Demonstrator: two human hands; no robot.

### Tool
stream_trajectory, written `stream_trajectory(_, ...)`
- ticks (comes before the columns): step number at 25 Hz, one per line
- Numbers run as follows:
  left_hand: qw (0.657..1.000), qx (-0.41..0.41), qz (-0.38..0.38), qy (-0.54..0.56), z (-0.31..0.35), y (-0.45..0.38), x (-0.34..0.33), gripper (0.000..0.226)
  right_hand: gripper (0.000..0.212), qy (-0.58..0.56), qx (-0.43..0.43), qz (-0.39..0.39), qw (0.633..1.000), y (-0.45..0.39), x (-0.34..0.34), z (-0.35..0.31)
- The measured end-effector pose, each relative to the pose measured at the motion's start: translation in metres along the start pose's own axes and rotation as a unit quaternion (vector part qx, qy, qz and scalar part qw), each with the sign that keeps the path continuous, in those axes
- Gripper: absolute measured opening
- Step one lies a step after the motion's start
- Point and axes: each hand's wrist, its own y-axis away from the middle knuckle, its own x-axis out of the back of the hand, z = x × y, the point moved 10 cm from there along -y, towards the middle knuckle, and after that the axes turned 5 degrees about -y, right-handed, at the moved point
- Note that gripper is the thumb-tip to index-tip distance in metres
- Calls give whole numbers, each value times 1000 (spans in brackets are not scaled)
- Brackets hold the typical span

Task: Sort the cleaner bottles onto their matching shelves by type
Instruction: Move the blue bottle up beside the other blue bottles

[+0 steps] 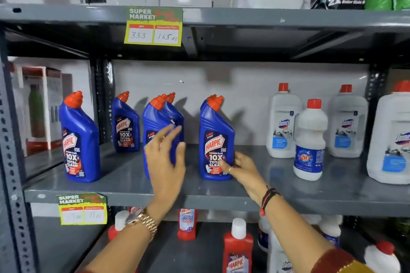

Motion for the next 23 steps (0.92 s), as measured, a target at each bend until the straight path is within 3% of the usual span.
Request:
stream_trajectory(2,999,16,43,-29,-21,-4,29,50,30,14,-9,-6,1000,-2,-1,6)
stream_trajectory(3,999,45,13,-22,-40,-9,30,61,31,22,-16,-7,1000,-3,-1,9)
stream_trajectory(5,981,138,-121,57,-83,-17,10,76,34,36,-25,-7,999,-5,0,12)
stream_trajectory(7,936,201,-258,127,-106,-13,-13,68,37,46,-28,-9,999,-5,-1,13)
stream_trajectory(9,912,230,-317,118,-119,-8,-20,55,40,58,-30,-10,998,-6,-1,15)
stream_trajectory(15,887,287,-333,142,-126,-1,-25,46,39,77,-37,0,996,-8,1,18)
stream_trajectory(23,890,283,-324,152,-125,1,-27,43,44,103,-50,8,993,-9,2,23)
